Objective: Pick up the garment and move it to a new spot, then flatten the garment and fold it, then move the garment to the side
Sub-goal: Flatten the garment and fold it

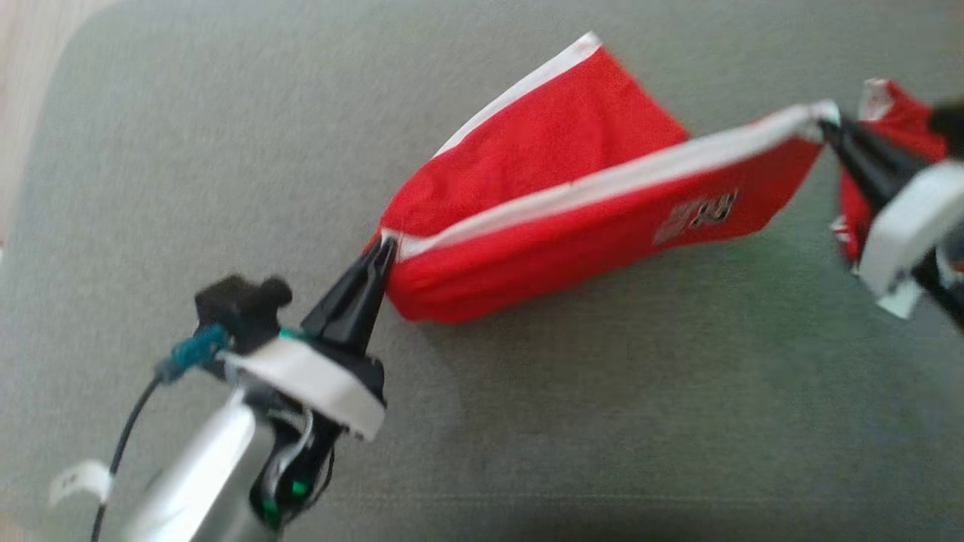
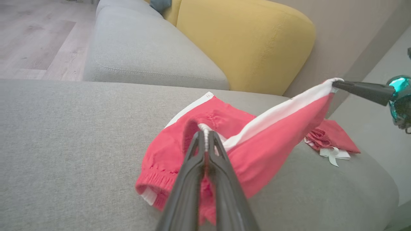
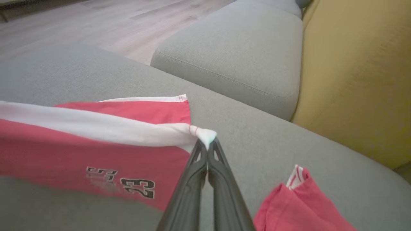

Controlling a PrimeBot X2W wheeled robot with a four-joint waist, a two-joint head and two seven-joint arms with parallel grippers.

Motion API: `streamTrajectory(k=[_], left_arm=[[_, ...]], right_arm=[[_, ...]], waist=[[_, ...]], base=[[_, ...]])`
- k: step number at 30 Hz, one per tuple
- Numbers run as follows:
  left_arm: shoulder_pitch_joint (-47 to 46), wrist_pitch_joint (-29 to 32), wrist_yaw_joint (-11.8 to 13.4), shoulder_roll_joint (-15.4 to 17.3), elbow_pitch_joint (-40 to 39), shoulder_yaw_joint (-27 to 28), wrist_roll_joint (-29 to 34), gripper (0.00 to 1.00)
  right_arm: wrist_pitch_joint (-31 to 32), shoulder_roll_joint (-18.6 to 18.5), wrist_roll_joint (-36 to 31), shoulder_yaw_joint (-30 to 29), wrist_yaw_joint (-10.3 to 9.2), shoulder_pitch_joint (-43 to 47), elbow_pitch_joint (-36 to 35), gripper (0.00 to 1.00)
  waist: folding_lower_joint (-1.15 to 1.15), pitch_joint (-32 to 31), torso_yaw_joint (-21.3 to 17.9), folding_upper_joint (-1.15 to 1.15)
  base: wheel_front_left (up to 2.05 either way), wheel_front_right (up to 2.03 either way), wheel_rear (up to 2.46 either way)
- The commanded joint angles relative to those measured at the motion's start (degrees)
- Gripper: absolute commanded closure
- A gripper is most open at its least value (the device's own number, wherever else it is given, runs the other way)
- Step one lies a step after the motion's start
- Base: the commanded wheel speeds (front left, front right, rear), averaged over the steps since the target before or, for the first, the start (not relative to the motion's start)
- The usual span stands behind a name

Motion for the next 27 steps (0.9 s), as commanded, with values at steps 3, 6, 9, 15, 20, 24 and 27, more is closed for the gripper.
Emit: streamTrajectory(k=[3,6,9,15,20,24,27], left_arm=[[-6.33,0.10,-0.93,-0.55,2.00,2.69,-0.25,1.00],[-9.69,-0.23,-1.81,-2.25,5.70,2.30,-0.24,1.00],[-12.79,-0.85,-2.47,-4.00,9.59,1.98,-0.12,1.00],[-17.72,-2.97,-3.92,-7.55,16.98,1.36,-0.09,1.00],[-20.74,-4.64,-5.25,-10.10,22.23,0.89,-0.18,1.00],[-22.79,-5.66,-6.10,-11.52,25.66,0.45,0.05,1.00],[-24.03,-6.31,-6.49,-12.32,27.89,0.50,-0.01,1.00]], right_arm=[[1.09,-0.75,-1.82,2.90,0.20,-7.59,1.75,1.00],[1.56,-0.53,-2.95,6.53,0.20,-14.03,5.44,1.00],[1.64,0.01,-3.20,10.25,0.20,-19.82,9.39,1.00],[0.68,0.43,-3.80,17.43,0.20,-28.94,17.33,1.00],[-1.33,1.16,-3.42,21.11,0.20,-34.05,23.78,1.00],[-3.44,2.20,-3.13,23.43,0.20,-37.05,28.24,1.00],[-6.49,3.13,-3.63,24.77,0.20,-38.91,31.28,0.00]], waist=[[0.00,5.31,4.32,0.00],[0.00,7.40,6.07,0.00],[0.00,9.26,7.54,0.00],[0.00,12.08,10.12,0.00],[0.00,14.04,11.57,0.00],[0.00,15.37,12.23,0.00],[0.00,15.77,12.35,0.00]], base=[[0.00,0.00,0.00],[0.00,0.00,0.00],[0.00,0.00,0.00],[0.00,0.00,0.00],[0.00,0.00,0.00],[0.00,0.00,0.00],[0.00,0.00,0.00]])
